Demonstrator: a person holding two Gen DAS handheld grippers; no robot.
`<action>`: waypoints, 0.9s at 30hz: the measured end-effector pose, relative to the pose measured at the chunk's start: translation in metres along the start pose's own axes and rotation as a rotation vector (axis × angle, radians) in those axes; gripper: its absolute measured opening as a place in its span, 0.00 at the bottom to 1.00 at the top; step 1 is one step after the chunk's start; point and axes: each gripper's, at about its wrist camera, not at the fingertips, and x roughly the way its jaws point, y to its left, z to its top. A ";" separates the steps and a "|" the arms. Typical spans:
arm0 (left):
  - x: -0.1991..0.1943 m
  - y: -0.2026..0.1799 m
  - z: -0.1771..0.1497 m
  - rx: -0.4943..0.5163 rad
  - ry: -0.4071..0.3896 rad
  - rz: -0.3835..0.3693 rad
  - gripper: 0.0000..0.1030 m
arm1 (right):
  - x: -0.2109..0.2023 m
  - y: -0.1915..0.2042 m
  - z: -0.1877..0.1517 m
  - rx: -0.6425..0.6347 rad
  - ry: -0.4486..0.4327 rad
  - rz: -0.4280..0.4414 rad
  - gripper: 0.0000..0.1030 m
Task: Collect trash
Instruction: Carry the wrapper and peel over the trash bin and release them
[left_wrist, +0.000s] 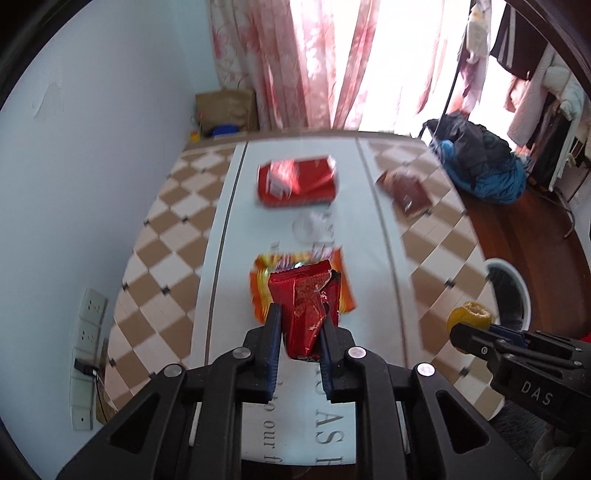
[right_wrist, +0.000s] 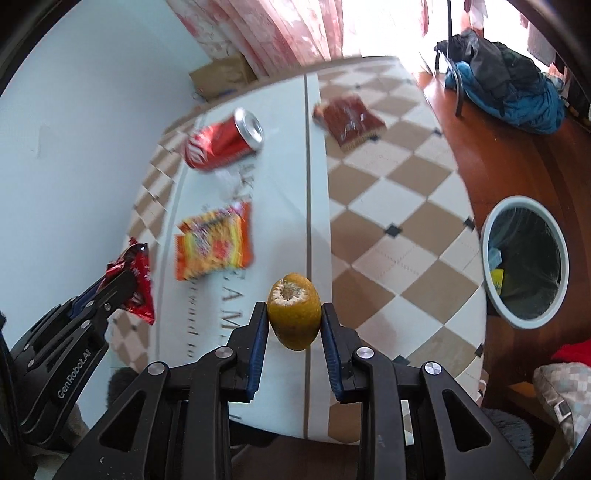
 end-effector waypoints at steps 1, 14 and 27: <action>-0.005 -0.003 0.005 0.001 -0.013 -0.003 0.14 | -0.007 -0.002 0.002 0.001 -0.015 0.005 0.29; -0.040 -0.113 0.062 0.127 -0.124 -0.160 0.14 | -0.114 -0.096 0.030 0.131 -0.211 -0.003 0.29; 0.040 -0.321 0.067 0.394 0.074 -0.393 0.15 | -0.118 -0.302 0.013 0.389 -0.215 -0.183 0.29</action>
